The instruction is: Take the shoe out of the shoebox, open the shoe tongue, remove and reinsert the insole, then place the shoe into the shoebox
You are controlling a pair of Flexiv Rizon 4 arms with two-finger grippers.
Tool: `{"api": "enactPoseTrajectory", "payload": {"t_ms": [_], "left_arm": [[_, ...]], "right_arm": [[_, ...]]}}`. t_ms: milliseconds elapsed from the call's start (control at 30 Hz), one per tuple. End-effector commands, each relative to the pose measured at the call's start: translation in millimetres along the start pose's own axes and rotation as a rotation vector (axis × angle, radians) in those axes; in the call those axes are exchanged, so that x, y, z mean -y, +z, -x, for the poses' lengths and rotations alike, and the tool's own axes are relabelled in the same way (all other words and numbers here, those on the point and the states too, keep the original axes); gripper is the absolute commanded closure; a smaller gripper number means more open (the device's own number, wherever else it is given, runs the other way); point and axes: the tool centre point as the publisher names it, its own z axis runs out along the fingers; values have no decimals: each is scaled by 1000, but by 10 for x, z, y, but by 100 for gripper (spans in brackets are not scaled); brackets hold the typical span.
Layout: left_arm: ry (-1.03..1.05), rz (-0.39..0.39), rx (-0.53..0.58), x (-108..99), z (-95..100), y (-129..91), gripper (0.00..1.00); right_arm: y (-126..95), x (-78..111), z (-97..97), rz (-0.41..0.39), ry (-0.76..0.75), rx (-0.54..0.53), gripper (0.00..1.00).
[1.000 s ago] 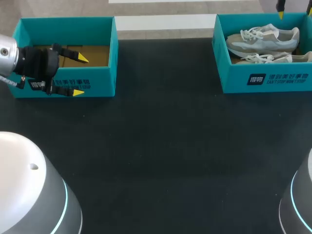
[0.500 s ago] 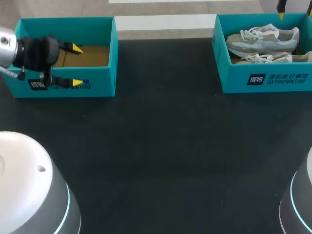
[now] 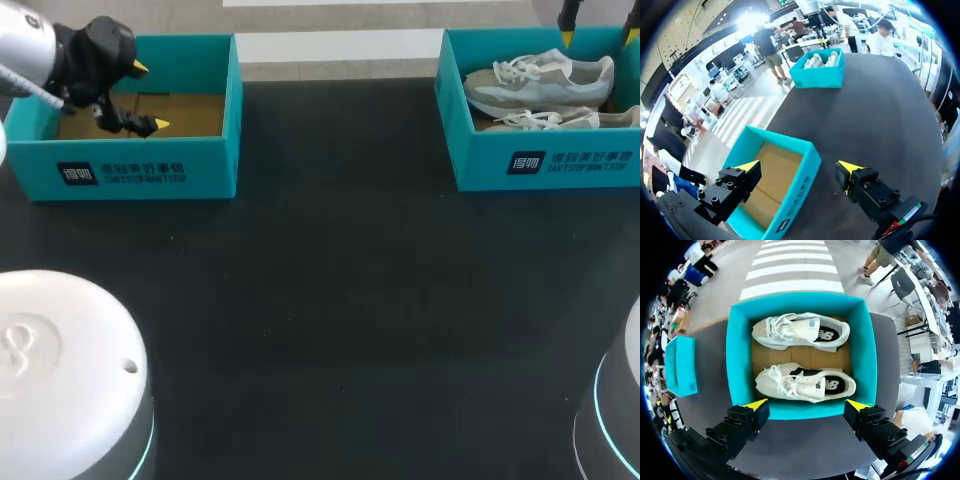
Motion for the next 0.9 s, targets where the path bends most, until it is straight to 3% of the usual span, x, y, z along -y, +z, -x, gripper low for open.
{"api": "enactPoseTrajectory", "payload": {"t_ms": [33,600,733,900], "left_arm": [[-456,466,139,7,42,90,0],[-456,466,139,7,42,90,0],[-576,535,25,11,59,8,0],[-728,615,-33,-27,113,-84,0]], "right_arm": [[-24,381,-37,51,-2,-24,0],[-27,407,-55,46,-18,-25,0],[-18,519,-116,18,-32,-31,0],[-61,733,-192,-25,-20,-49,0]]}}
